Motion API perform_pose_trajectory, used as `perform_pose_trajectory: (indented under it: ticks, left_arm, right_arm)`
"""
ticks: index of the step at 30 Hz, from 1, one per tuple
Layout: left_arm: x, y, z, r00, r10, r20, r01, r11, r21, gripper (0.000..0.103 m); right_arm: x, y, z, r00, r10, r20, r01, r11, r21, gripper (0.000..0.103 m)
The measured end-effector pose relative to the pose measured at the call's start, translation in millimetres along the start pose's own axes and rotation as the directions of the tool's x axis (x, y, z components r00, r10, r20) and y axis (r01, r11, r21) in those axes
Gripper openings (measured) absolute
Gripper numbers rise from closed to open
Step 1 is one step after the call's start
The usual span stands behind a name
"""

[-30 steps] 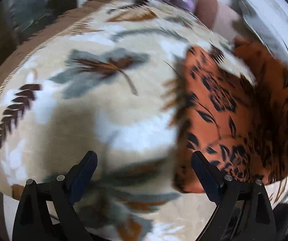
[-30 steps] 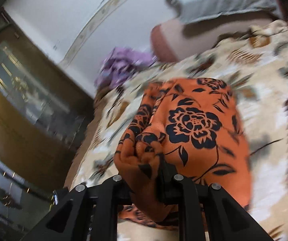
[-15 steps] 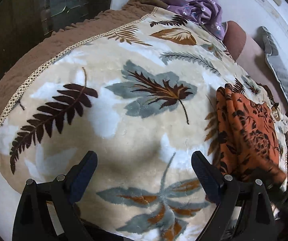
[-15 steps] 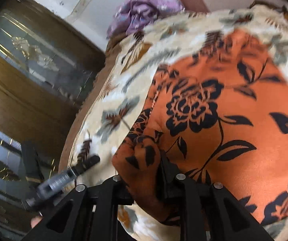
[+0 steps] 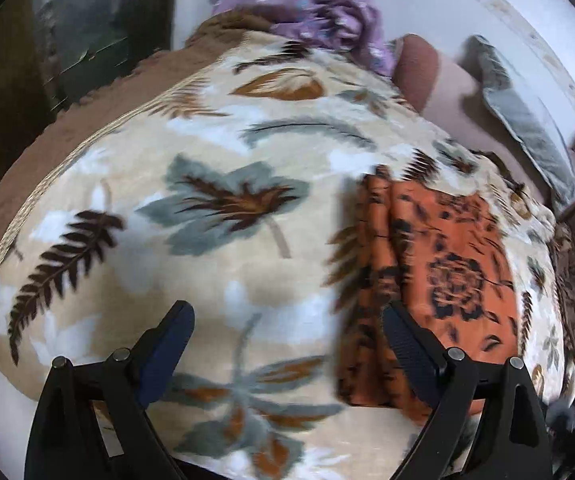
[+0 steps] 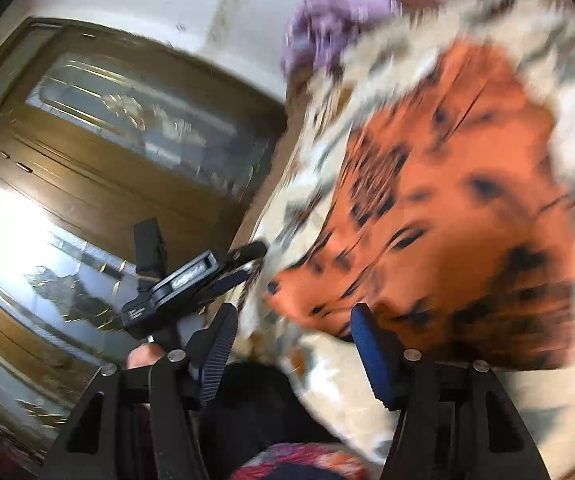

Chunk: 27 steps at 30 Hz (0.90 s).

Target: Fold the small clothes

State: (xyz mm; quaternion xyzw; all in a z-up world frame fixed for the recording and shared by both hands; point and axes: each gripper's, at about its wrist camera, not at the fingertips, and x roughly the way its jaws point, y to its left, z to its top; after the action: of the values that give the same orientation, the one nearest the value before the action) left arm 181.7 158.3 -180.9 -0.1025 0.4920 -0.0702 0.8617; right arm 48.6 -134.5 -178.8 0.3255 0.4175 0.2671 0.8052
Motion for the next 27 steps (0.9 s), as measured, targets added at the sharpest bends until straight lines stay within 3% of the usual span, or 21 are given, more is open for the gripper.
perform_pose_trajectory:
  ticks: [3,5,9,11,16,19,24,27]
  left_arm:
    - [0.1,-27.6,-9.7,1.000,-0.028,-0.001,0.028,0.997,0.070,0.095]
    - [3.4,-42.0,-18.8,1.000,-0.028,0.000,0.028,0.993,0.114,0.095]
    - [33.0,-62.0,-34.6,0.994,0.110,0.012,-0.110,0.969,0.221,0.095]
    - [55.4,-61.3,-37.9,0.989,0.150,-0.016,-0.142,0.961,0.236,0.097]
    - [63.3,-50.5,-35.3,0.995,0.095,-0.017,-0.090,0.977,0.195,0.100]
    - [66.0,-49.9,-39.4,0.997,0.080,0.006,-0.080,0.976,0.203,0.103]
    - [73.0,-37.9,-37.8,1.000,-0.003,-0.029,0.007,0.991,0.131,0.103]
    - [73.9,-37.7,-38.7,0.999,-0.020,-0.028,0.024,0.991,0.130,0.103]
  right_arm:
    - [-28.1,-21.7,8.3,0.988,-0.118,0.101,0.114,0.992,0.047,0.059]
    - [-31.4,-34.4,12.2,0.981,-0.158,0.110,0.151,0.986,0.072,0.054]
    - [-8.4,-60.5,7.6,0.973,-0.228,0.032,0.223,0.968,0.113,0.050]
    - [0.5,-70.4,5.8,0.966,-0.258,0.022,0.254,0.961,0.111,0.034]
    - [3.5,-64.3,27.7,0.960,-0.279,-0.033,0.281,0.957,0.069,0.032]
    - [2.4,-47.6,61.8,0.959,-0.284,0.016,0.283,0.958,0.044,0.032]
    - [33.7,-44.5,122.7,0.910,-0.415,0.011,0.415,0.910,0.015,0.032]
    - [80.1,-67.0,150.4,0.854,-0.515,-0.076,0.518,0.855,0.025,0.034]
